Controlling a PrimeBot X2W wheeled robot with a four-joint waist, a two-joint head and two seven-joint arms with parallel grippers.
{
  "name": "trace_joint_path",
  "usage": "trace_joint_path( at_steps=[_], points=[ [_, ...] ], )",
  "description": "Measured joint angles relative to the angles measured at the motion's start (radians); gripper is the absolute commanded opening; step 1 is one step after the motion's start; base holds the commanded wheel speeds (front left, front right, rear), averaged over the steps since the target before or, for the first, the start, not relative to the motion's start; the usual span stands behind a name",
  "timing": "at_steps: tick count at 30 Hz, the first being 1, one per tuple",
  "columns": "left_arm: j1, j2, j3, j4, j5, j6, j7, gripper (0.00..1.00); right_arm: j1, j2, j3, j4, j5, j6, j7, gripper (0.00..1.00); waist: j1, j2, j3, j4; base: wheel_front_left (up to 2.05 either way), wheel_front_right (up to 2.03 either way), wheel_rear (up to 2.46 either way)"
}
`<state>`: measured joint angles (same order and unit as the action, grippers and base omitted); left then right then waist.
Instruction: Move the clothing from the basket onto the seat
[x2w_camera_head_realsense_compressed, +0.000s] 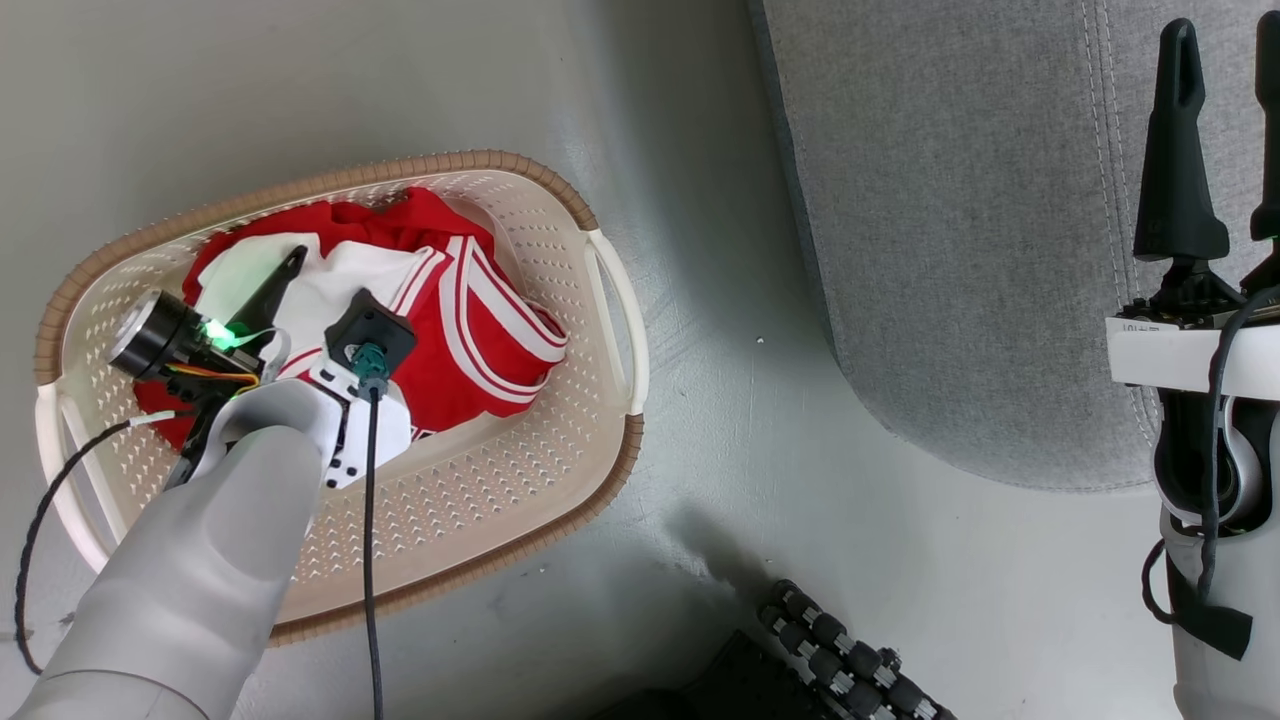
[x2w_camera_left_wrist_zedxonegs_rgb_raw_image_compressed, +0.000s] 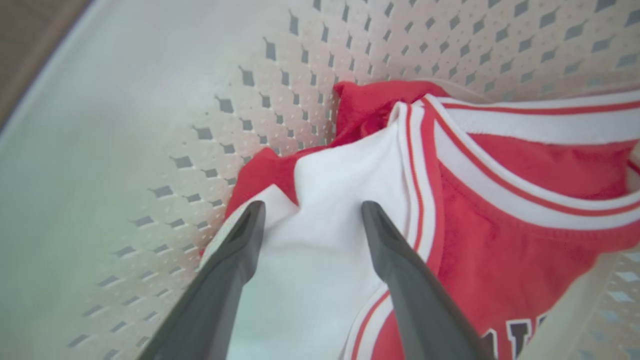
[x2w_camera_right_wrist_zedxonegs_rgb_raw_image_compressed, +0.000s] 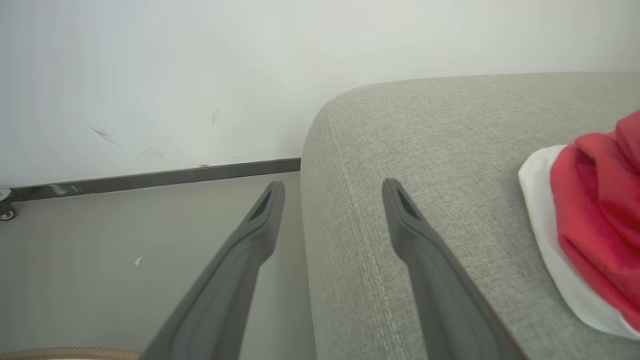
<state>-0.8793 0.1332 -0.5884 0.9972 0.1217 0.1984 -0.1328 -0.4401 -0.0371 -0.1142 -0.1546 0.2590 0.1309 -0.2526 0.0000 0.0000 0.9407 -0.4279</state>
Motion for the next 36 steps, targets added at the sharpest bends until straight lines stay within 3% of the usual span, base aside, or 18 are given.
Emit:
trace_joint_path(
  at_steps=[8,10,11,12,13,36],
  points=[
    [-0.024,-0.004,-0.016,0.040,0.019,0.000,0.028,1.00,0.000,0.000,-0.003,0.002,0.000,0.000,-0.004,1.00,-0.0001,0.0000,0.007,-0.004,0.00,0.00,0.00],
    [-0.028,-0.006,-0.030,0.048,0.025,-0.004,0.035,0.42,0.000,0.000,-0.002,0.003,0.000,0.000,-0.004,1.00,0.0000,0.0000,0.007,-0.003,0.00,0.00,0.00],
    [-0.030,-0.007,-0.037,0.052,0.030,-0.010,0.035,0.27,0.000,0.000,-0.002,0.004,0.000,0.000,-0.004,1.00,0.0000,0.0000,0.007,-0.003,0.00,0.00,0.00],
    [-0.031,-0.009,-0.043,0.055,0.036,-0.013,0.035,0.05,0.000,0.000,-0.003,0.004,0.000,0.000,-0.004,1.00,0.0000,0.0000,0.007,-0.002,0.00,0.00,0.00],
    [-0.031,-0.010,-0.049,0.058,0.042,-0.016,0.035,0.00,0.000,0.000,-0.003,0.005,0.000,0.000,-0.004,1.00,0.0000,0.0000,0.006,-0.001,0.00,0.00,0.00],
    [-0.031,-0.053,-0.086,0.046,0.049,-0.034,-0.015,0.00,-0.022,0.000,-0.023,0.022,-0.025,0.000,-0.004,1.00,-0.0001,0.0000,-0.047,0.052,0.00,0.00,0.00]
  ],
)
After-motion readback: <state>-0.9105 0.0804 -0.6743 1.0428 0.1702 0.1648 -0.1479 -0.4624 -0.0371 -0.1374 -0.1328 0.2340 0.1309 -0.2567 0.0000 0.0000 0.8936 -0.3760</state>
